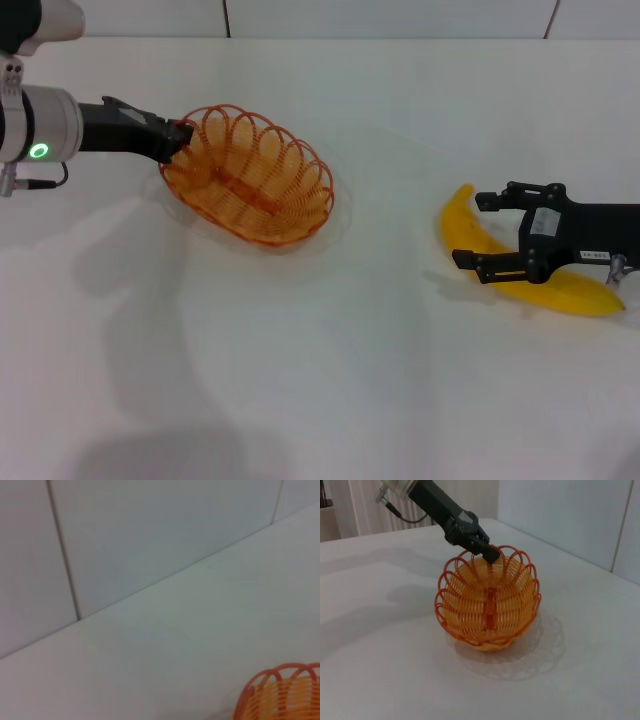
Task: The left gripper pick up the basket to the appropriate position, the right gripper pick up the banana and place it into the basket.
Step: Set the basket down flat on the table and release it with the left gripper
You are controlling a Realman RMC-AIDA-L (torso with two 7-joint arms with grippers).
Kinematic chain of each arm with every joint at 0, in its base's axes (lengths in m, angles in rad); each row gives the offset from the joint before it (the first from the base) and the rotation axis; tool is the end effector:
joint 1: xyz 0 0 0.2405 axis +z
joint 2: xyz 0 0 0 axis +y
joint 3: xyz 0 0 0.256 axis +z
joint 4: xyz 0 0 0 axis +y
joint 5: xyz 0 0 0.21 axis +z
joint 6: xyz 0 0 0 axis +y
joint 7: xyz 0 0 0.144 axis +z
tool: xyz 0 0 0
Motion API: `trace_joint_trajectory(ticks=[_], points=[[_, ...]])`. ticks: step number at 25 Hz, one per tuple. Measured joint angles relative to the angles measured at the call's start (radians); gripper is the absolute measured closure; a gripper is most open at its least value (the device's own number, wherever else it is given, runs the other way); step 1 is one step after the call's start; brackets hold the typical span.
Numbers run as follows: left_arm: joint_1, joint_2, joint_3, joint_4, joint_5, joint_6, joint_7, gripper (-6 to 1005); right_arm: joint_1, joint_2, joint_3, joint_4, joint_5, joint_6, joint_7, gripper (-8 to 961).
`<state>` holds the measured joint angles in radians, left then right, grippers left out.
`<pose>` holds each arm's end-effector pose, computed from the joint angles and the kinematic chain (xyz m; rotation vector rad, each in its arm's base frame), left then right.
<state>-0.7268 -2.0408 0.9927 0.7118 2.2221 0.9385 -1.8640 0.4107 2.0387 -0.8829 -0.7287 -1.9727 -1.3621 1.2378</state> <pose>-0.2385 0.4359 0.0015 -2.4261 -0.7291 -0.1068 0.3062 0.3231 0.0056 -2.6808 0.4341 0.3443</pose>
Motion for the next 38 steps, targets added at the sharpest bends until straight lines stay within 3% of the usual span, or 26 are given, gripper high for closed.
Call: trace_joint_trajectory(ticks=[5, 17, 38], points=[[0.0, 0.0, 0.001, -0.051, -0.051, -0.053, 0.023, 938, 0.0, 0.0, -0.001, 0.0, 0.0, 0.0, 0.0, 74], [0.016, 0.0, 0.001, -0.152, -0.331, -0.101, 0.19, 940, 0.001, 0.0, -0.014, 0.0, 0.0, 0.0, 0.0, 74], [0.035, -0.001, -0.006, -0.312, -0.594, -0.171, 0.33, 939, 0.004, 0.0, -0.041, 0.005, 0.0, 0.01, 0.0, 74]])
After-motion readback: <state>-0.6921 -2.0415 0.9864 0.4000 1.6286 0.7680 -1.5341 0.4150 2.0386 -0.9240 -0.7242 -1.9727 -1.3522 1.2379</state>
